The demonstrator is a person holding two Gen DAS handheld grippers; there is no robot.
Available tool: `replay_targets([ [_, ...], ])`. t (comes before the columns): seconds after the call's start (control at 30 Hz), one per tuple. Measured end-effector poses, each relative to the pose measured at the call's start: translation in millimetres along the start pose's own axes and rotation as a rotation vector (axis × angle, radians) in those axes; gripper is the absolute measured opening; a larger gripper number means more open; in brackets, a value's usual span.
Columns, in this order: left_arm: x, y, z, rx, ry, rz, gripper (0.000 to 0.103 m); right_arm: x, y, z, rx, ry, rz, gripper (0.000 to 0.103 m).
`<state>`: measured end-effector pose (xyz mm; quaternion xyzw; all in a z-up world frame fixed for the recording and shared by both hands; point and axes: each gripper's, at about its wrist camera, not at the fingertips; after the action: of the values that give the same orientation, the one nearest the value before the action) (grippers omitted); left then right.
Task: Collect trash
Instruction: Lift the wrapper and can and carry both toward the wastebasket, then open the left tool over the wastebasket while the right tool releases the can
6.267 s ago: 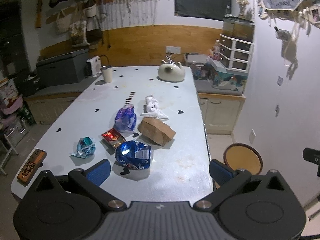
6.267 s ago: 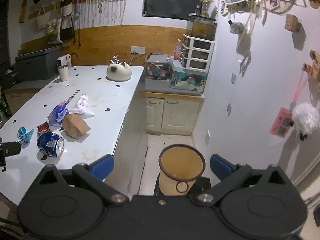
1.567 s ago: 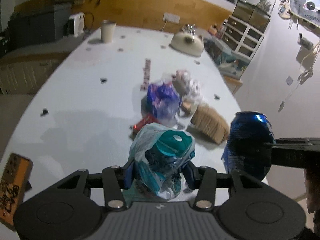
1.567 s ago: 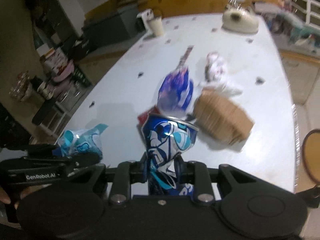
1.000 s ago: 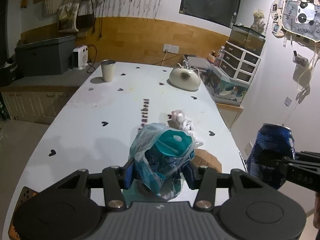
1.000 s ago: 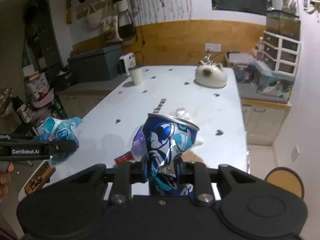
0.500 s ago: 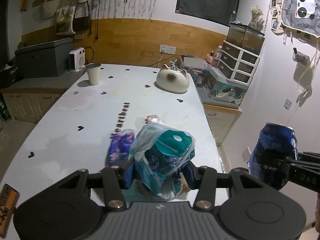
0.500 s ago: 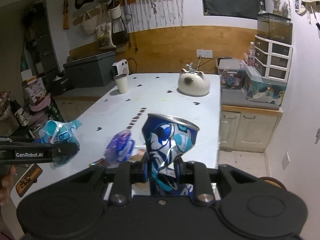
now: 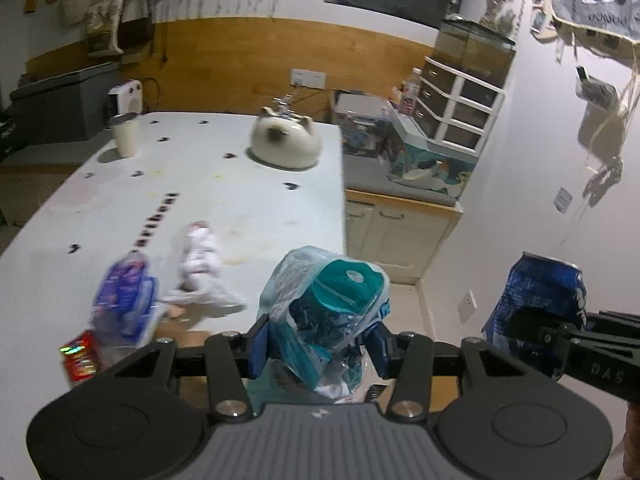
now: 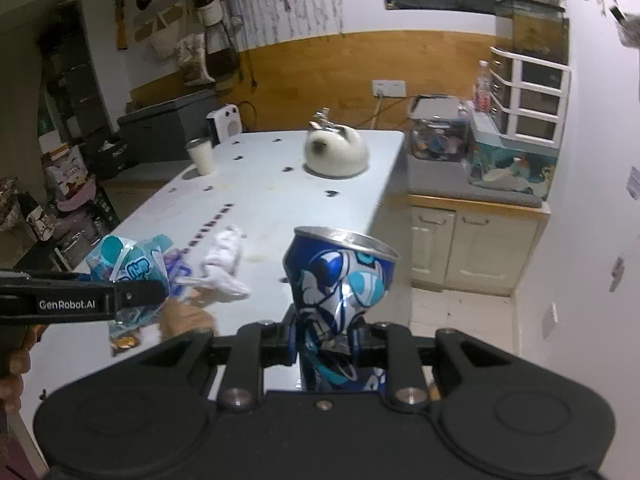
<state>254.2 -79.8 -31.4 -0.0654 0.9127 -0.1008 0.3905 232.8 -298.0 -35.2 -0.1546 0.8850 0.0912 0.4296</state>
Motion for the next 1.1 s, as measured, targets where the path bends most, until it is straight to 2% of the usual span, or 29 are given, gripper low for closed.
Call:
replay_targets([
  [0.43, -0.4, -105.6, 73.2, 0.100, 0.083, 0.070, 0.050, 28.7, -114.3, 10.1, 0.065, 0.071, 0.091, 0.024],
  [0.77, 14.1, -161.7, 152.9, 0.181, 0.220, 0.142, 0.050, 61.5, -183.1, 29.1, 0.157, 0.157, 0.198, 0.024],
  [1.1, 45.2, -197.6, 252.4, 0.236, 0.395, 0.177, 0.050, 102.5, -231.9, 71.9, 0.231, 0.267, 0.310, 0.024],
])
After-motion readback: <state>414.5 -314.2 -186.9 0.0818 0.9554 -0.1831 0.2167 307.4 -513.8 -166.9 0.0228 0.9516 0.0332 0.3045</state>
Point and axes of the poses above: each gripper's, at about its wrist camera, not at the fingertips, and z roughly the way its jaws point, y to its left, x to its underside, and after that the axes turned 8 degrees about -z, right-handed
